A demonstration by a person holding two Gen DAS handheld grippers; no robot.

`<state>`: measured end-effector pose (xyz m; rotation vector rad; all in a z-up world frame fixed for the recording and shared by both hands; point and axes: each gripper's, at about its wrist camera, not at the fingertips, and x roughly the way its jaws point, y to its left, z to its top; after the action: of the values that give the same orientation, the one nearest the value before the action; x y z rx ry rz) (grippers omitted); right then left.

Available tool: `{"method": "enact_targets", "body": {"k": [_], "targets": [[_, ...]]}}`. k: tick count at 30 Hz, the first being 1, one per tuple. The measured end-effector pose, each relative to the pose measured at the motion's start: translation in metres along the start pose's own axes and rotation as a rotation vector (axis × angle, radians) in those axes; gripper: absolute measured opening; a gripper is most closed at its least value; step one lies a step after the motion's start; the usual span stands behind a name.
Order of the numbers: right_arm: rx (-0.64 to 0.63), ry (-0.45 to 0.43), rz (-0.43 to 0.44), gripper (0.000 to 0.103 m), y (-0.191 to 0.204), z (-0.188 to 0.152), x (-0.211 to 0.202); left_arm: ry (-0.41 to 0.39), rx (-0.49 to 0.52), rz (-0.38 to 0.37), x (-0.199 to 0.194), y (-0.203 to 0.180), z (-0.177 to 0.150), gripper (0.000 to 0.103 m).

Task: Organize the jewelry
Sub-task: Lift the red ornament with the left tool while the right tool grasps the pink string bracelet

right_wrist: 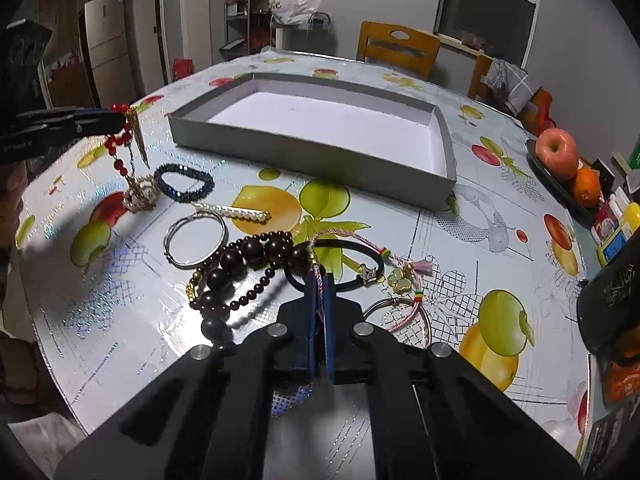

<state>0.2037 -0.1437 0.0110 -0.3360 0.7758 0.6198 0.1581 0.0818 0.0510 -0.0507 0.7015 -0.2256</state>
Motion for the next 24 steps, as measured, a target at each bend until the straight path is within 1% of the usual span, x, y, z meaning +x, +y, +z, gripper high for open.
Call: {"method": "enact_targets", "body": {"k": [3,9,12,15,24], "targets": [[0.011,-0.033,0.003,0.003,-0.001,0.004,-0.01,-0.005,0.005,0.002,-0.002,-0.001,0.003,0.028],[0.036,-0.137,0.006,0.003,-0.01,0.022,-0.039,-0.021,0.006,-0.009,-0.007,-0.002,0.011,0.028],[0.063,-0.19,0.036,0.003,-0.02,0.031,-0.053,-0.027,0.003,-0.03,-0.011,-0.002,0.017,0.028],[0.094,-0.224,0.062,0.003,-0.029,0.037,-0.061,-0.029,-0.009,-0.063,-0.013,-0.001,0.024,0.028],[0.131,-0.288,0.101,0.003,-0.046,0.058,-0.073,-0.043,-0.004,-0.077,-0.016,0.004,0.05,0.028]]}}
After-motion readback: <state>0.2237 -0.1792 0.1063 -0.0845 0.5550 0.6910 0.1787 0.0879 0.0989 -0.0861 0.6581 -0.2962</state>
